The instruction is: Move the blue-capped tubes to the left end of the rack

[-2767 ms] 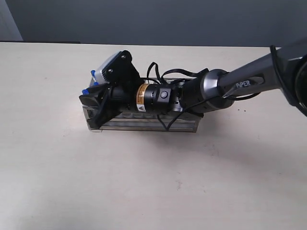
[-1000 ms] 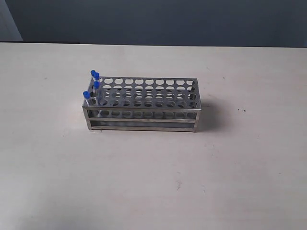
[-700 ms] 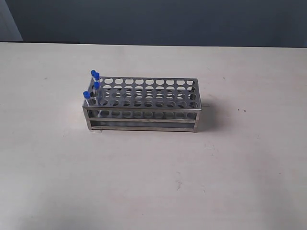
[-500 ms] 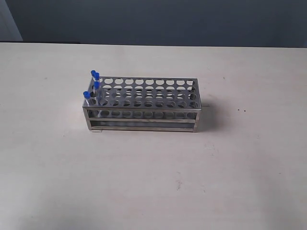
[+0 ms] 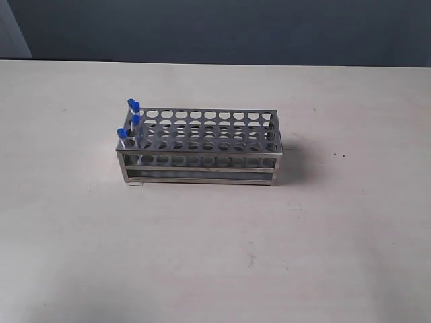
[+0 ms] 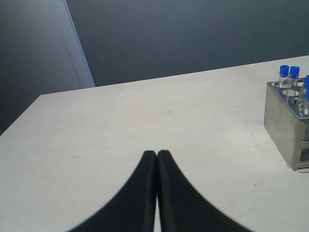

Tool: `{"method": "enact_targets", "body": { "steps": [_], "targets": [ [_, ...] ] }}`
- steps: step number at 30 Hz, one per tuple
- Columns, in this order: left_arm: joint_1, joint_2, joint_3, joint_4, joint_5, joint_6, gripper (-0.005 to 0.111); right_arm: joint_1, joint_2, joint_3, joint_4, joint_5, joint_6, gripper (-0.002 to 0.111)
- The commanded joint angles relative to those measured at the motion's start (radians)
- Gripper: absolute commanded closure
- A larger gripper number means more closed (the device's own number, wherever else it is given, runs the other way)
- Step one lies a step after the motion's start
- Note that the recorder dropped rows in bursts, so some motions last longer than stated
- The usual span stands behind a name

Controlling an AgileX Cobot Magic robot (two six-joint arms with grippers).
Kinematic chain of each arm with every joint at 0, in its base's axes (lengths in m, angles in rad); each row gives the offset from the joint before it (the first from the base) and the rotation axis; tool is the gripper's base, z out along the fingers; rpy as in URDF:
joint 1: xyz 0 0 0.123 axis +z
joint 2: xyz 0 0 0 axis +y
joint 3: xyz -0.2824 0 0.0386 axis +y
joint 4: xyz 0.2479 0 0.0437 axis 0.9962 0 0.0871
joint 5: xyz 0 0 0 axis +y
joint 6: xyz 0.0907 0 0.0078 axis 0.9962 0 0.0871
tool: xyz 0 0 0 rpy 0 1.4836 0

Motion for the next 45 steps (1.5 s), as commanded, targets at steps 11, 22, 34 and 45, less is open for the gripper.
{"method": "enact_targets", "body": {
  "steps": [11,22,34,45],
  "targets": [
    [-0.007,0.004,-0.002,-0.002,-0.013,-0.003,0.106,-0.004,-0.028,0.068,0.050,-0.058,-0.020,0.108],
    [-0.007,0.004,-0.002,-0.002,-0.013,-0.003,0.106,-0.004,-0.028,0.068,0.050,-0.058,-0.019,0.108],
    [-0.007,0.004,-0.002,-0.002,-0.013,-0.003,0.106,-0.004,-0.028,0.068,0.052,-0.058,-0.018,0.108],
    [-0.007,0.004,-0.002,-0.002,-0.013,-0.003,0.106,-0.004,-0.028,0.068,0.052,-0.058,-0.014,0.108]
  ]
}}
